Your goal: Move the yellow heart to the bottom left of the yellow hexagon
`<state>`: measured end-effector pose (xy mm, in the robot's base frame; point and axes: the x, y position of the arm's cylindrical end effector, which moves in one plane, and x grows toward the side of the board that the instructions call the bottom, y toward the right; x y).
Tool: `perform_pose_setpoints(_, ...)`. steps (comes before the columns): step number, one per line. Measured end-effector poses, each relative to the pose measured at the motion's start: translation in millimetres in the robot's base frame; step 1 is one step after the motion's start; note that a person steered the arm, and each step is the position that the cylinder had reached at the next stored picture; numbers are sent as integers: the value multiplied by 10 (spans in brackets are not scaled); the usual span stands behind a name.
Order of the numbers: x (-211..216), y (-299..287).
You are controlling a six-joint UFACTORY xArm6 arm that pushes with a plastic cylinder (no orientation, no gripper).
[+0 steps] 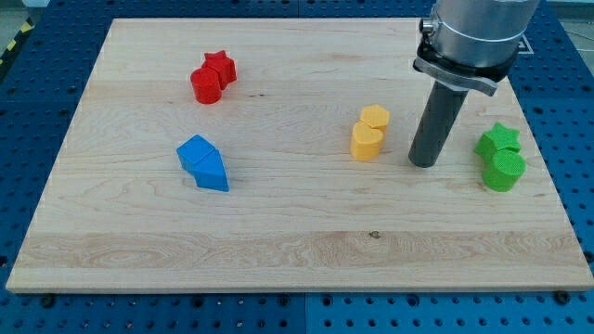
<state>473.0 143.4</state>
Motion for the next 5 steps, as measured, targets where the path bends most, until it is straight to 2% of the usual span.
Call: perform_pose_setpoints(5, 7, -766)
